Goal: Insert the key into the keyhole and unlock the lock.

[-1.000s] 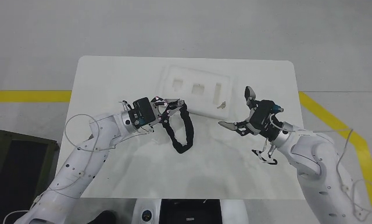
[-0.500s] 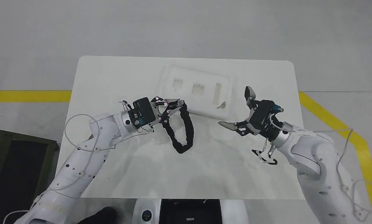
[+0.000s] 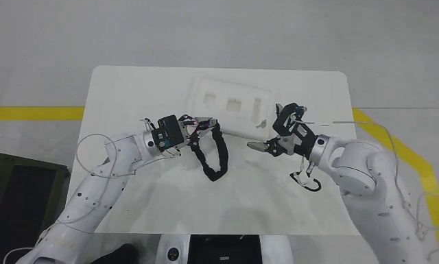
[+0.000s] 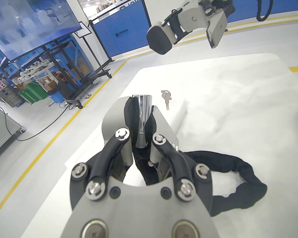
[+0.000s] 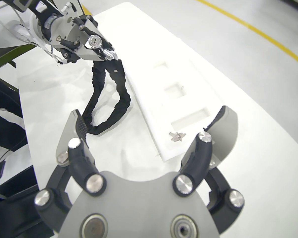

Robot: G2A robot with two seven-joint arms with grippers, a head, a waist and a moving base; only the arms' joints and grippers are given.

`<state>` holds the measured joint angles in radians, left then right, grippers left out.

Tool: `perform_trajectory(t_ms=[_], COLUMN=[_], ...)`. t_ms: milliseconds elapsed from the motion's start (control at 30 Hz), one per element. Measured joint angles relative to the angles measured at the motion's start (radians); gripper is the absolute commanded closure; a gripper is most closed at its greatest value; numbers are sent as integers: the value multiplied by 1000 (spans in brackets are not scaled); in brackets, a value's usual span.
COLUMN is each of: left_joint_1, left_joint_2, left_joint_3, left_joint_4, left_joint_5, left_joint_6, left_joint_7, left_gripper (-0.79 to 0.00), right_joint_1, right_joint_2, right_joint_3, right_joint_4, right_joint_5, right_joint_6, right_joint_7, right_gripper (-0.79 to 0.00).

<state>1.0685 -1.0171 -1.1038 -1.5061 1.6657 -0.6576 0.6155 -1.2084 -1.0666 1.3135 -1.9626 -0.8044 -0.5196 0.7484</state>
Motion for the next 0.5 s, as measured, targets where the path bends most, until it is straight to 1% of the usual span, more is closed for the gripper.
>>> perform_trajectory(t_ms=[100, 200, 367, 500], left_joint_1=[-8, -17, -29, -35], left_joint_2=[-2, -3, -6, -8], left_joint_3=[7, 17, 29, 35], left_joint_4=[9, 16, 29, 38], left_joint_5=[7, 24, 39, 47], left_joint_6=[-3, -5, 7, 18], left_joint_7=[7, 16, 38, 56], left_gripper=[0, 0, 0, 0], right_joint_1=[36, 62, 75, 77], right_joint_2=[-2, -3, -3, -6], right_joint_3=[-28, -43, -59, -71], right_joint_4=[33, 66, 121, 159], right_joint_5=[51, 63, 59, 51], right_joint_6=[37, 68, 83, 112], right_joint_7=[71, 108, 120, 77], right_gripper=[-785, -785, -785, -785])
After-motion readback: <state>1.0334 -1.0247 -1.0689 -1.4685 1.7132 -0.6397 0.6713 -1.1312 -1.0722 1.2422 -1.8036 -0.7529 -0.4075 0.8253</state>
